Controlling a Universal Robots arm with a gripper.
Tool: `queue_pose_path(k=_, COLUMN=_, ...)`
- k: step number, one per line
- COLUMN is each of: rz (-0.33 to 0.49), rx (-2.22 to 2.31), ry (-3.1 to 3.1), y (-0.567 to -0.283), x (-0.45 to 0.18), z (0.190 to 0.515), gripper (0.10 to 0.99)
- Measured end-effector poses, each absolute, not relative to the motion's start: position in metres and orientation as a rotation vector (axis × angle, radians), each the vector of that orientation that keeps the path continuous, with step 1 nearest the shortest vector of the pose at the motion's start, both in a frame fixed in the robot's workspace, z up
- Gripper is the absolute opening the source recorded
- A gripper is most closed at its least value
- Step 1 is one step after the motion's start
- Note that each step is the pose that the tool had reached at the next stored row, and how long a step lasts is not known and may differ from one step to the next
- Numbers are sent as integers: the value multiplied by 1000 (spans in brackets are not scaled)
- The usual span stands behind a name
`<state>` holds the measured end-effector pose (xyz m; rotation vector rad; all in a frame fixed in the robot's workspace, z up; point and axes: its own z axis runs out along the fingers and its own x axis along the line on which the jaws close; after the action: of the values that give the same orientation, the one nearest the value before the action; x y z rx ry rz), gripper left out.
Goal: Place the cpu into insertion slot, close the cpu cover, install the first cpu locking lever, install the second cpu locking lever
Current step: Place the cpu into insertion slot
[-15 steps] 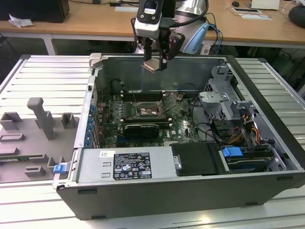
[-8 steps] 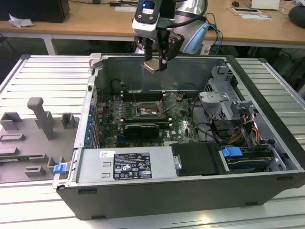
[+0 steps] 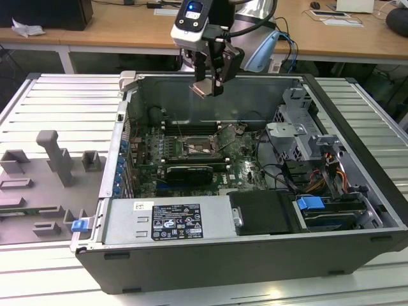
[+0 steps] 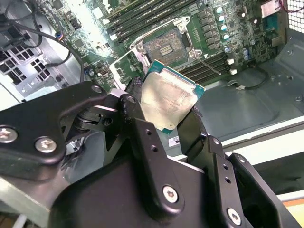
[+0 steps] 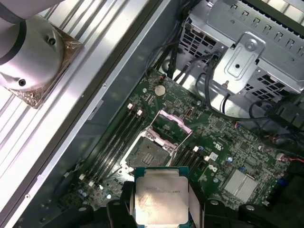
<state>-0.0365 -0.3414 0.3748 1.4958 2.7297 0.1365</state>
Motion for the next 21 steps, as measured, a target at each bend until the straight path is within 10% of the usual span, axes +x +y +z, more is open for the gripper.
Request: queue_pose_path(k=21, rz=132, rx=1707, ry=2595, y=-341, x=-36, z=374, gripper=541)
